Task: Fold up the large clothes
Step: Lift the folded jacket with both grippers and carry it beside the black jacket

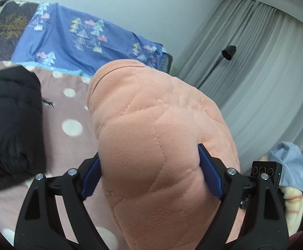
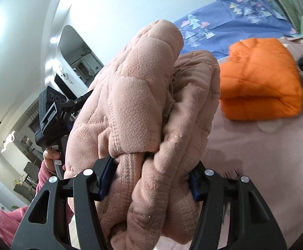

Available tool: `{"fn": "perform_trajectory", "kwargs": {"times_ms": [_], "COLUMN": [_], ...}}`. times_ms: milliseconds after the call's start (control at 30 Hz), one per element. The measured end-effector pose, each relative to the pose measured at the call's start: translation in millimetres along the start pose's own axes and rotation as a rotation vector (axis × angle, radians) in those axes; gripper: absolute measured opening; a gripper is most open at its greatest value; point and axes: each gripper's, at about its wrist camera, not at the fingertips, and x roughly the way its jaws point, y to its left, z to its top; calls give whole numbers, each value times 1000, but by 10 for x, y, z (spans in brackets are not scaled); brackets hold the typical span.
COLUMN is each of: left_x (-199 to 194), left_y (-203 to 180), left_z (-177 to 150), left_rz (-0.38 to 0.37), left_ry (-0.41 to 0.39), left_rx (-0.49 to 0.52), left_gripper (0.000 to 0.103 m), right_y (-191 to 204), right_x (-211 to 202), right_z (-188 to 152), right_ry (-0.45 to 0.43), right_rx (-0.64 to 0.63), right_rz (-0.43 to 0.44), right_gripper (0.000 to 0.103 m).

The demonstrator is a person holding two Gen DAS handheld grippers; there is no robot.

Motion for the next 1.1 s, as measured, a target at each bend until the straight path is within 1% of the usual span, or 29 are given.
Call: {"fn": "perform_trajectory", "kwargs": {"times_ms": [100,267,400,467,600,700,767,800,833,867,900,933,967,1033,1100], "left_x": [-19,66,303,424,802,1106,1326,1446,1602,1700,1732,1699,1674,1636,1587], "left_y": [132,458,765,910,1197,1471,1694,1790,1894,1938,1938,1908,1913,1937,1933], "left_z": [264,758,1045,1139,1283,1310,1253,1209,1108,1041,972,929,923,926,931], "left_rz": [55,138,173,182,209,257,311,350,409,441,445,429,406,393,391], "left_ry": [-22,-44,-40,-33,-9,21,62,93,142,167,153,109,102,106,108], "left_rx": [12,16,-1,-17,-47,-56,-69,-73,-60,-35,4,35,29,9,4], "left_gripper": [85,85,85,85,85,85,85,85,85,87,91,91,92,92,93], "right_y": [-59,-169,-316,-412,-681,-917,-1017,-1098,-1162,-1215,-1233,-1210,-1193,-1115,-1053], "right_x": [388,935,1347,1540,1899,2237,2409,2538,2601,2626,2608,2569,2555,2498,2463], "right_z": [320,719,961,1057,1161,1085,990,899,838,773,744,739,744,746,763], "right_ry": [27,65,89,96,103,136,166,196,210,206,192,187,187,184,180], "right_rx": [23,65,88,99,148,212,236,243,256,263,254,225,213,189,175], "right_rz": [62,137,157,156,153,137,88,30,10,23,32,14,-5,-51,-85], "right_gripper": [59,59,59,59,59,59,59,61,66,68,70,75,77,82,82]}}
